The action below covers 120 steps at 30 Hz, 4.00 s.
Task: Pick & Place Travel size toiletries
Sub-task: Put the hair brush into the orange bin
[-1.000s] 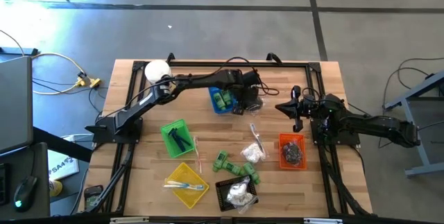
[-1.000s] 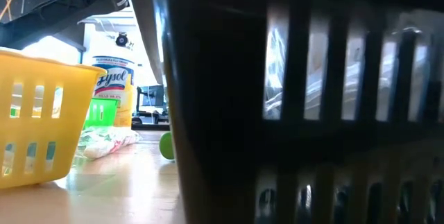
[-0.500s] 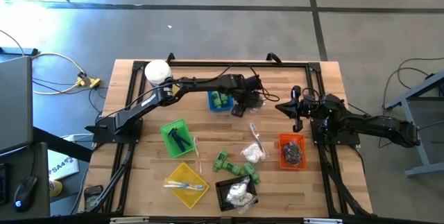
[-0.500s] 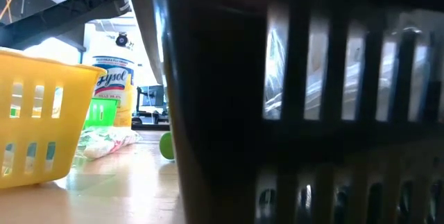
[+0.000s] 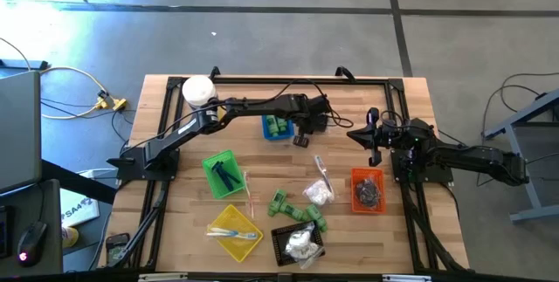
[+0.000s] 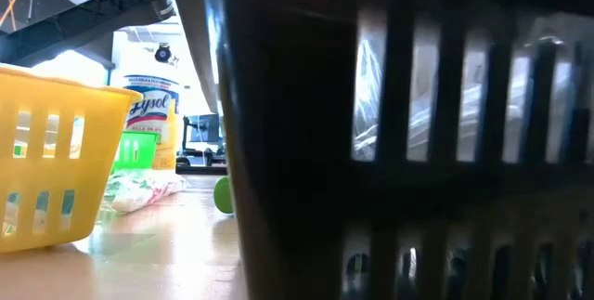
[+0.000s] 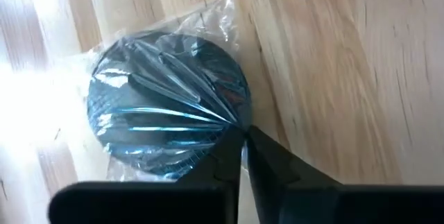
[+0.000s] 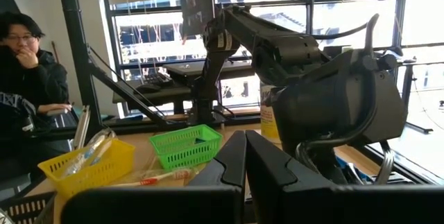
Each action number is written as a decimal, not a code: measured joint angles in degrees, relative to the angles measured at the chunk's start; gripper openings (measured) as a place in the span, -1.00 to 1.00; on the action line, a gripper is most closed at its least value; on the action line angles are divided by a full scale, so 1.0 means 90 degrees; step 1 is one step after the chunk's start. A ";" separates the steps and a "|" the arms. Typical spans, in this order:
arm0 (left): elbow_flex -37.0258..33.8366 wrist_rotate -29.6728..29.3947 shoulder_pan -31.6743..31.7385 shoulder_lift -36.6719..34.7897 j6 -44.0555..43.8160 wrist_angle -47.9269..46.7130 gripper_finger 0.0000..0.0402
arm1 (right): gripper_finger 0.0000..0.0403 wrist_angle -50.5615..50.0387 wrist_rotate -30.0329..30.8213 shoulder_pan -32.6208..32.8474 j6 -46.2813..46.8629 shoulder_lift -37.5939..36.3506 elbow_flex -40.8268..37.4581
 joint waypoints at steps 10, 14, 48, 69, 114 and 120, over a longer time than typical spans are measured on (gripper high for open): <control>0.0032 -0.0624 -0.0227 -0.0034 0.0148 -0.0056 -0.99 | -0.99 -0.0002 -0.0002 -0.0002 0.0000 0.0000 0.0000; 0.0423 -0.0924 -0.0391 -0.0126 0.0191 -0.0400 -1.00 | -0.99 0.0002 -0.0011 0.0000 0.0000 0.0000 0.0000; 0.1066 -0.0912 -0.1776 -0.2663 -0.0548 -0.4024 -1.00 | -0.80 -0.0088 0.1049 0.0410 -0.0817 0.0237 0.0000; -0.0378 0.0047 -0.2171 -0.6280 -0.1705 -0.4225 -1.00 | -0.66 0.0122 0.1340 0.0675 -0.0818 0.0272 0.0000; -0.7981 0.1726 -0.2164 -0.7605 -0.1957 0.4978 -1.00 | 0.27 0.1045 0.2579 0.2416 -0.3600 0.2093 0.0844; -0.7087 0.1750 -0.2164 -0.6922 -0.1624 0.4462 -1.00 | 0.29 0.1050 0.2229 0.2835 -0.3677 0.2757 0.1482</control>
